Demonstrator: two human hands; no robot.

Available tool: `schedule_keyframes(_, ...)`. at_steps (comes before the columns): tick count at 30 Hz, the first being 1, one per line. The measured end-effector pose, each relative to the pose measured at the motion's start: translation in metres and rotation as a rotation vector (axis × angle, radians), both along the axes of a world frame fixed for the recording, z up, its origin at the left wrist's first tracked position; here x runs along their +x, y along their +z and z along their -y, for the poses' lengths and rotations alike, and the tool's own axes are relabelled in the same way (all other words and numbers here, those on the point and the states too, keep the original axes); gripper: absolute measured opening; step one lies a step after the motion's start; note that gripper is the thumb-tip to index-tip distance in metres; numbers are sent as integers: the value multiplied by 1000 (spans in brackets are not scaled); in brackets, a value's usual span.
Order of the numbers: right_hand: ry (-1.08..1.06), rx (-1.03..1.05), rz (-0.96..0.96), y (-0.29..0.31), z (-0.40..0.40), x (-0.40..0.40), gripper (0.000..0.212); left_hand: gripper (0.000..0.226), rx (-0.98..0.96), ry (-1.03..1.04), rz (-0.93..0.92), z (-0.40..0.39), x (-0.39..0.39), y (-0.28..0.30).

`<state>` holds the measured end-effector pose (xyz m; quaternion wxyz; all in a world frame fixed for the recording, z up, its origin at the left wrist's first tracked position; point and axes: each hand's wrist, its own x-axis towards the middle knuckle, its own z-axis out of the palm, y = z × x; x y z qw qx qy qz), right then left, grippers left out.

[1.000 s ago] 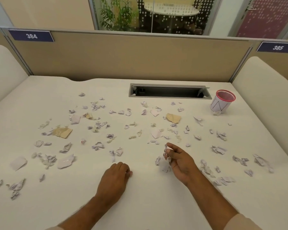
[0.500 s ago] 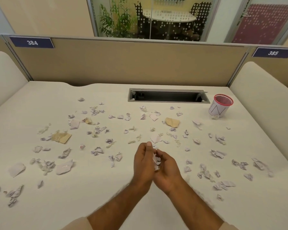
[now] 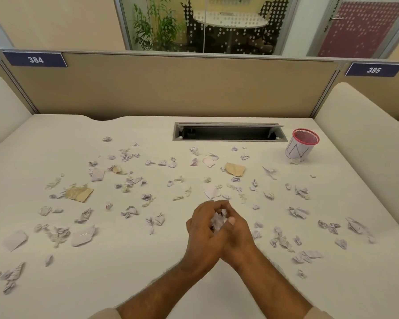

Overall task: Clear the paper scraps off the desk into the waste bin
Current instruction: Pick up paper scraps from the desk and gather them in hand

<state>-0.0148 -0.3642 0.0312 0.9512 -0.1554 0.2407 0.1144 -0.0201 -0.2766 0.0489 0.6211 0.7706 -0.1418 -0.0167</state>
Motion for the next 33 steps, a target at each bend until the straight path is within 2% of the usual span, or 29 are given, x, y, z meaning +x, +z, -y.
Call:
schedule_keyframes(3, -69, -57, -86, -7, 16, 6, 33, 30, 50, 22, 72, -4, 8, -4)
schedule_keyframes(7, -56, -115, -96, 0, 23, 11, 28, 31, 147, 167, 92, -15, 29, -25)
schedule_keyframes(11, -69, -150, -109, 0, 32, 12, 25, 43, 418, 258, 182, -33, 55, -50)
schedule_keyframes(15, -72, -175, -101, 0, 45, 13, 24, 56, 748, 187, 230, -49, 79, -74)
schedule_keyframes(19, -76, -201, -94, 1, 61, 17, 19, 69, 928, 73, 215, -48, 100, -87)
schedule_keyframes(28, -143, -291, -174, -9, 115, 38, 36, 78, 1033, -4, 188, -30, 128, -102)
schedule_keyframes(33, -164, -291, -161, -8, 146, 54, 30, 77, 1024, -10, 221, -31, 129, -108)
